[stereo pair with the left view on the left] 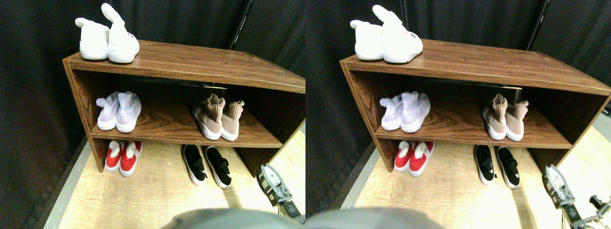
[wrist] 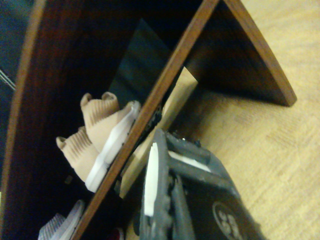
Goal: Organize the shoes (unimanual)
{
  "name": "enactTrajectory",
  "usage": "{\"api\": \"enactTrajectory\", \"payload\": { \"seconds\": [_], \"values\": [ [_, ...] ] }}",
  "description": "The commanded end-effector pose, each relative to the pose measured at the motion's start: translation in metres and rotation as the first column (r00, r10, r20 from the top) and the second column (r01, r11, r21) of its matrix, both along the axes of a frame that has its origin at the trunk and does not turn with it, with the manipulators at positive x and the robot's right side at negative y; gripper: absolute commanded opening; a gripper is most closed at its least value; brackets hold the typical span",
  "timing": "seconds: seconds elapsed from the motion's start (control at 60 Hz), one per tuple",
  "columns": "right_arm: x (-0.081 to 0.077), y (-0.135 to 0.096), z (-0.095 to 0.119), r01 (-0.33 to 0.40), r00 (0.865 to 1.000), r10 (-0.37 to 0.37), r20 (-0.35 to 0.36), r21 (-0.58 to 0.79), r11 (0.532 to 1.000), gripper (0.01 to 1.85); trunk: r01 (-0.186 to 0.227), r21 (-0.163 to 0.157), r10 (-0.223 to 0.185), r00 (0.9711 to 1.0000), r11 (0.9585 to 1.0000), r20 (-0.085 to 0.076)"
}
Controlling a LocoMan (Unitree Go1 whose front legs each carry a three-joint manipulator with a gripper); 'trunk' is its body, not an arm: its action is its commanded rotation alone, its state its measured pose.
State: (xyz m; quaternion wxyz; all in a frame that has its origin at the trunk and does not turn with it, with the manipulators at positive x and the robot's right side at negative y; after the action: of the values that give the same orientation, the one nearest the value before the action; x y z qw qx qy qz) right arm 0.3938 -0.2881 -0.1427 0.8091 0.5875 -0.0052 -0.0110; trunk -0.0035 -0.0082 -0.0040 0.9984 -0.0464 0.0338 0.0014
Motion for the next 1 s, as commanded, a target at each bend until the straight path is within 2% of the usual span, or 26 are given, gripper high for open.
{"api": "enactTrajectory", "payload": {
  "seconds": [0.017,0.15,0.167,0.25,0.417,0.5,0.533,0.8,0.9,1.0],
  "values": [
    [0.012,0.001,0.001,-0.006,1.0,0.006,0.019,0.018,1.0,0.06,-0.014,-0.035,0.013,0.9996,0.9993,-0.023],
    [0.029,-0.006,-0.019,0.0,1.0,0.0,-0.009,-0.003,1.0,0.06,-0.02,-0.039,0.019,0.9994,0.999,-0.028],
    [0.035,-0.008,-0.025,0.011,1.0,-0.01,-0.016,0.019,1.0,0.06,-0.02,-0.039,0.019,0.9994,0.999,-0.028],
    [0.044,-0.009,-0.033,0.049,0.999,-0.047,-0.028,0.082,0.995,0.06,-0.023,-0.041,0.022,0.9993,0.9989,-0.029],
    [0.066,-0.012,-0.047,0.058,0.996,-0.053,-0.072,0.069,0.996,0.06,-0.027,-0.044,0.026,0.9993,0.9987,-0.027],
    [0.077,-0.014,-0.055,0.085,0.992,-0.076,-0.1,0.08,0.993,0.06,-0.033,-0.046,0.032,0.9991,0.9984,-0.028],
    [0.083,-0.015,-0.059,0.127,0.984,-0.114,-0.135,0.094,0.987,0.06,-0.033,-0.046,0.032,0.9991,0.9984,-0.028],
    [0.098,-0.031,-0.075,0.181,0.976,-0.166,-0.143,0.101,0.978,0.06,-0.042,-0.045,0.041,0.9987,0.9981,-0.03],
    [0.098,-0.035,-0.077,0.194,0.971,-0.179,-0.157,0.087,0.977,0.06,-0.04,-0.04,0.039,0.9988,0.9984,-0.029],
    [0.099,-0.037,-0.081,0.212,0.965,-0.192,-0.178,0.098,0.972,0.06,-0.036,-0.032,0.035,0.9988,0.9988,-0.035]
  ]
}}
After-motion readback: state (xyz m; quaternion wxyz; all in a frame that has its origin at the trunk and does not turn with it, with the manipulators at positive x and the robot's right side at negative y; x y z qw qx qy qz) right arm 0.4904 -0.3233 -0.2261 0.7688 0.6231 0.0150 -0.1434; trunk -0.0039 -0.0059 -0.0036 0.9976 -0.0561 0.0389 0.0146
